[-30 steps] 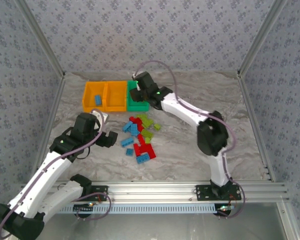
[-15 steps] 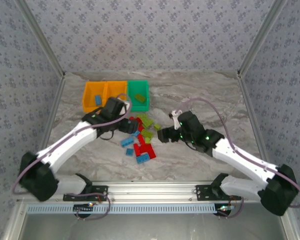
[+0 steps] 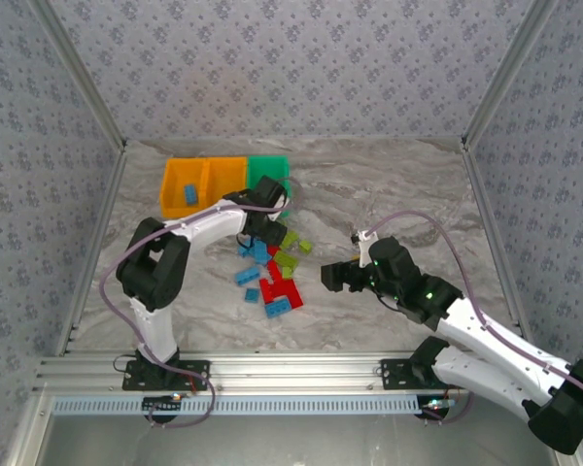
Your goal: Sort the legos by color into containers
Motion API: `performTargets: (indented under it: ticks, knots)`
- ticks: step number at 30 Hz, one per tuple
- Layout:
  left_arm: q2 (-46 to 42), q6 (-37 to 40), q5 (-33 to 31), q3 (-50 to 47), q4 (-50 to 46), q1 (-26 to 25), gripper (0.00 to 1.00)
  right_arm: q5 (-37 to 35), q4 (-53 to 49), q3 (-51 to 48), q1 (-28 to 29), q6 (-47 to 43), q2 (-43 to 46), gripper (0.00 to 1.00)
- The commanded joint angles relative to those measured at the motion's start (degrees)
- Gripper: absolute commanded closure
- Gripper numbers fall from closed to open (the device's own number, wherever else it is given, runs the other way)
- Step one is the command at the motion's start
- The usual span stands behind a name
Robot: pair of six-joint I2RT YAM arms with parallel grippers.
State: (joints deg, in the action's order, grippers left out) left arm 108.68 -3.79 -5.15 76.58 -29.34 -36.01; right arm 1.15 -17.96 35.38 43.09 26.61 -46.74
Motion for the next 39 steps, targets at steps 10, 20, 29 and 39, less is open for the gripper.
performTargets:
  ticks: [10,20,29,39]
  knots:
    - [2.3,1.5,0.9,1.2,-0.9,0.2,0.63,-1.3,0.9,-0.1,-0.6,2.4,-0.8,0.06]
    - [-5.3,0.9,-0.5,0.1,-0.7,0.4,0.68,-2.8,0.6,0.2,-0.9,2.8,-0.5,0.06]
    - [-14.8,-0.9,-8.2,-0.7,5.3,6.2,0.69,-3.6,0.8,0.7,-1.2,3.1,-0.5,0.06]
    - [2.6,-4.9,-0.4,16.5,4.7,21.2,0.7,-3.9,-1.0,1.0,-1.4,4.2,0.3,0.06]
